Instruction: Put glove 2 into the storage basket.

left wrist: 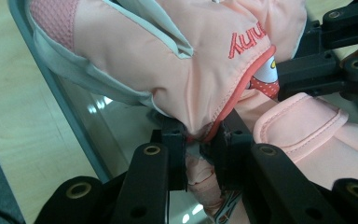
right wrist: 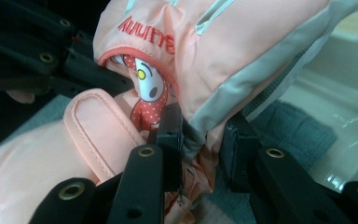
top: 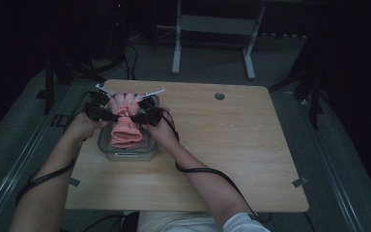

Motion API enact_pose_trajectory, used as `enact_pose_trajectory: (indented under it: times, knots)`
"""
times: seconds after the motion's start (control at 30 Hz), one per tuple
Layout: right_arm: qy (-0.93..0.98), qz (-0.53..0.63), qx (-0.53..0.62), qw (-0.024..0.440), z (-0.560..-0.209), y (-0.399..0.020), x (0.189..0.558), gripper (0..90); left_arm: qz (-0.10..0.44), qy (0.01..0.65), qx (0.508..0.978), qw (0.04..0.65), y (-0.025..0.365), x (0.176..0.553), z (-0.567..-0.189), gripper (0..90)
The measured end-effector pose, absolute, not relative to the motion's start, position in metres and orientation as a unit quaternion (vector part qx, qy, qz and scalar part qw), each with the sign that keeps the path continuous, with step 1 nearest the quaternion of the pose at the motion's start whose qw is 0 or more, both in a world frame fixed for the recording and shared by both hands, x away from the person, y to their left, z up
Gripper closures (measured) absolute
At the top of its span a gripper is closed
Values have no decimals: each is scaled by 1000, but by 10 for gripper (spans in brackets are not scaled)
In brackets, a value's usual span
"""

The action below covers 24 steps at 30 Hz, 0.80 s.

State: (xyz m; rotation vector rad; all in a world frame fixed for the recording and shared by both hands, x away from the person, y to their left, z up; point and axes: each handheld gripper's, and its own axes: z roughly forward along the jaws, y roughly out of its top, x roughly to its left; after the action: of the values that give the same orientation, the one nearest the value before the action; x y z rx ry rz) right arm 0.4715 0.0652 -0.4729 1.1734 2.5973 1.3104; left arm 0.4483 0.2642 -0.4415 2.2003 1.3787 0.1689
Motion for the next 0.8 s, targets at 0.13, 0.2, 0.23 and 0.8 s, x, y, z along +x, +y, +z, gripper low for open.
enact_pose_trajectory:
  times: [0.13,0.2,0.23,0.8]
  knots:
    - [836,397,380,3,-482,67,473,719,59,521,809,265,263,450,-455,755]
    - [839,387,382,4,-484,68,475,713,58,524,807,264,263,451,-457,753]
    - [840,383,385,1,-485,69,476,709,57,531,804,262,264,453,-461,752]
    - [814,416,405,2,-470,41,476,512,75,559,781,268,269,462,-470,706]
